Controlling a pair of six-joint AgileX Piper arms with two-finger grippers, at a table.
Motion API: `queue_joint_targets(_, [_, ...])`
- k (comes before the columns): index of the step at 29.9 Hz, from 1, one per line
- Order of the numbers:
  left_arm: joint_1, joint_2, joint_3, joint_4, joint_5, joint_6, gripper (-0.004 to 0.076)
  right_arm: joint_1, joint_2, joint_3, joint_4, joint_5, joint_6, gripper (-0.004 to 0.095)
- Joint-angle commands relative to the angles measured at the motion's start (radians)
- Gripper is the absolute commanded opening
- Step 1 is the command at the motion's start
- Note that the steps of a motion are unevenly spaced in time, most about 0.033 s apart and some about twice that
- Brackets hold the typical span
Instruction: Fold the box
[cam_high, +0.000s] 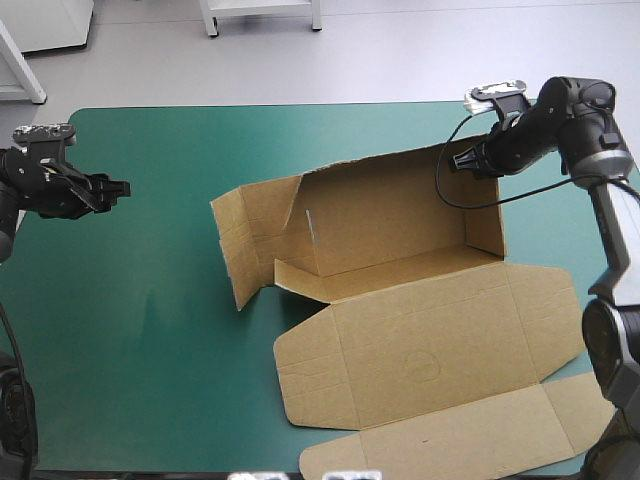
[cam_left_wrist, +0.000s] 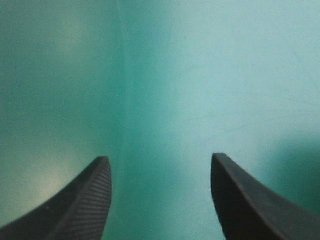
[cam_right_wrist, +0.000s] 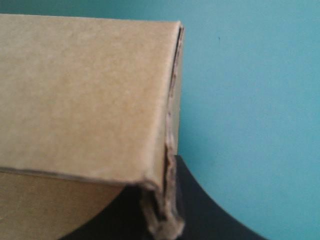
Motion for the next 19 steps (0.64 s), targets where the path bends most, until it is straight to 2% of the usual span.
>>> queue_joint_targets(1, [0.002, -0.038, -0.026, -0.047, -0.018, 0.006, 0.0423, -0.01, 0.026, -0.078, 0.002, 0.016, 0.026, -0.0017])
queue_joint_targets(12, [0.0, -0.038, -0.026, -0.104, 0.025, 0.014, 0.0423, -0.01, 0.19, -0.229, 0.001, 0.012, 0.025, 0.0004])
queue_joint_targets(14, [0.0, -0.038, -0.026, -0.128, 0.035, 0.034, 0.0423, -0.01, 0.207, -0.244, -0.002, 0.001, 0.018, 0.009])
queue_joint_targets(16, [0.0, -0.038, -0.026, -0.141, 0.039, 0.038, 0.0423, -0.01, 0.208, -0.247, -0.002, -0.026, 0.014, 0.0223])
queue_joint_targets(19, [-0.011, -0.038, -0.026, -0.143, 0.039, 0.043, 0.0423, -0.01, 0.206, -0.252, -0.007, -0.055, 0.014, 0.0476])
